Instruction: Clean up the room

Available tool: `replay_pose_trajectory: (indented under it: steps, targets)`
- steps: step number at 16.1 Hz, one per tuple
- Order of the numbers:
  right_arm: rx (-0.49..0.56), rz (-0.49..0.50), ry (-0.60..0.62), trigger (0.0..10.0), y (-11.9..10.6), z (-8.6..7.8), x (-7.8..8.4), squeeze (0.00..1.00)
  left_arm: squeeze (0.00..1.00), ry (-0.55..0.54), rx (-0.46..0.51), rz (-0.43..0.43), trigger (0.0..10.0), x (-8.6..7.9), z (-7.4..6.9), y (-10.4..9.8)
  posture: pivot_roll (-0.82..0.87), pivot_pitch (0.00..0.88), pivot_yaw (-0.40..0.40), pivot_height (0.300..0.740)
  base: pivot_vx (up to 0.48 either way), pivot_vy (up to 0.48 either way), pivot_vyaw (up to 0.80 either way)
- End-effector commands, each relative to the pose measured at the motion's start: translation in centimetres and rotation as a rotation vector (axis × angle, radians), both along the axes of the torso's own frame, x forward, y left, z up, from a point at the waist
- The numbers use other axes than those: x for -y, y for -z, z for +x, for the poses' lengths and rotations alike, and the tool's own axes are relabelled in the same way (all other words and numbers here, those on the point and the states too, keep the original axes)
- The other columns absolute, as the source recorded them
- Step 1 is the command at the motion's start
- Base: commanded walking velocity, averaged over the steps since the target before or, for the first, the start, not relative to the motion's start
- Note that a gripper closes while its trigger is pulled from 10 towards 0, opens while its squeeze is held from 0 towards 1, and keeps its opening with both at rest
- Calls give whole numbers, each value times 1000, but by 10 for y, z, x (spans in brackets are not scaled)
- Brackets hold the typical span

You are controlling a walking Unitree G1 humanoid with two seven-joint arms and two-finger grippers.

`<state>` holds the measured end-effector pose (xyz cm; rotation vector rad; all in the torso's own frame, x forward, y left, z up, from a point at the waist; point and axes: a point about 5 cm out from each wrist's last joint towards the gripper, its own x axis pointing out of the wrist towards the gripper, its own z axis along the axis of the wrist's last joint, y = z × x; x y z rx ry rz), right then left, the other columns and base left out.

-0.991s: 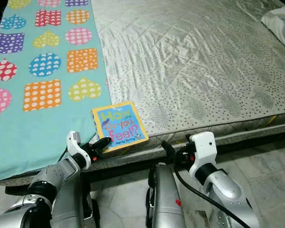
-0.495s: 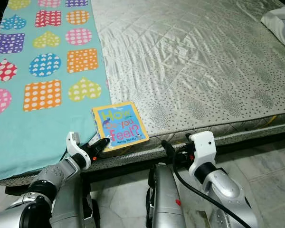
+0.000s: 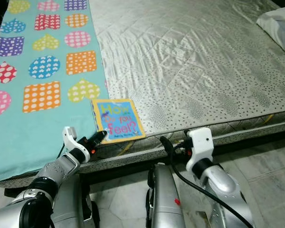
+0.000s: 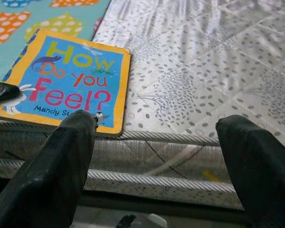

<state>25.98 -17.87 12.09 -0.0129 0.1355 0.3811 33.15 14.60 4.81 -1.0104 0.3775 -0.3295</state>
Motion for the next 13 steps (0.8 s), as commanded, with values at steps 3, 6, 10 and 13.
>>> replay_pose_trajectory:
  steps: [3, 6, 10, 13]
  targets:
    - [14, 11, -7, 10000, 4, 11, -11, 0, 0, -71, 166, 16, 0, -15, 16, -29, -109, 144, -10, 564, 0, 0, 0]
    - [38, 101, 1, 10000, -2, 28, -24, 0, 0, -90, 295, 133, 0, -39, 19, -51, -59, 92, -6, 564, 0, 0, 0]
    - [18, 247, 34, 10000, -6, 36, -31, 0, 0, -73, 329, 296, 0, -49, 10, -57, -20, 58, -1, 564, 0, 0, 0]
    - [5, 368, 53, 10000, -6, 42, -43, 0, 0, -72, 361, 472, 0, -50, -20, -53, -2, 42, 11, 564, 0, 0, 0]
